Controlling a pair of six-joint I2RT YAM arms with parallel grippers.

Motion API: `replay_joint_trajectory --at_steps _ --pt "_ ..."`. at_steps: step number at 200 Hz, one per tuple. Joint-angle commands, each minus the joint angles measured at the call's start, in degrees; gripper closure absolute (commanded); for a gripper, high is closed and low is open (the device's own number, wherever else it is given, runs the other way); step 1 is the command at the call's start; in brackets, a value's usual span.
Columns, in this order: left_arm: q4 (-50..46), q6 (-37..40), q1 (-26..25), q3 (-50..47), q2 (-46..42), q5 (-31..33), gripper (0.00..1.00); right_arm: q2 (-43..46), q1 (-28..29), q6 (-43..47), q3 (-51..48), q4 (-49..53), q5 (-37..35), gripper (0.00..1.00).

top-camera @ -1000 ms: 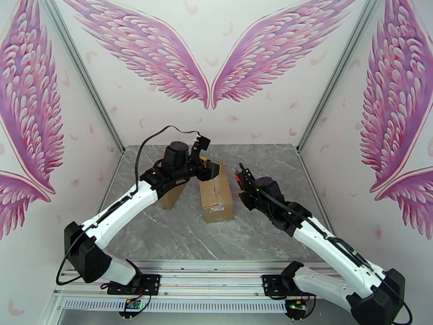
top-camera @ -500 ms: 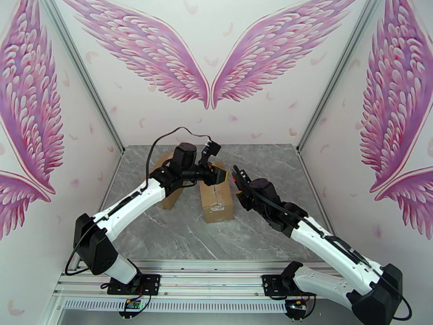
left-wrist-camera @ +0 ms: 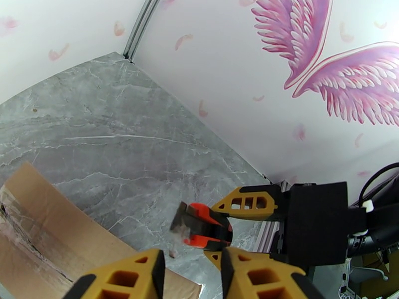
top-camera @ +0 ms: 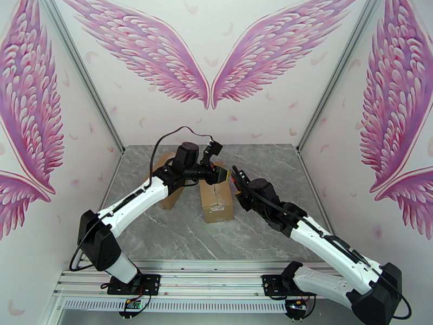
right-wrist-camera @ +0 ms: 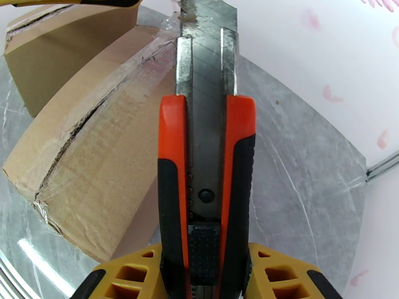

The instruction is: Unpack the express box

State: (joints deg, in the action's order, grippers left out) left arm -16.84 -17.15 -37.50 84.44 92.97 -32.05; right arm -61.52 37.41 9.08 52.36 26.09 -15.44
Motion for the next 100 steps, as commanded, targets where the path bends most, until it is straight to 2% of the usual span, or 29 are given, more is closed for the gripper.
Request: replay_joint_trajectory --at_steps 1,57,100 --pt "0.3 0.1 0.4 2.1 0.5 -0.1 0.67 0.5 0.6 0.5 0.6 -1.9 0.6 0.77" --pt "0.7 0.2 0.4 2.6 1.4 -0.6 0.79 0.2 0.7 0.0 0.9 -2.1 1.1 0.77" --pt "1.4 0.6 0.5 2.9 1.8 -1.3 1.0 -0.1 0.8 -0.3 0.6 -2.1 0.8 0.78"
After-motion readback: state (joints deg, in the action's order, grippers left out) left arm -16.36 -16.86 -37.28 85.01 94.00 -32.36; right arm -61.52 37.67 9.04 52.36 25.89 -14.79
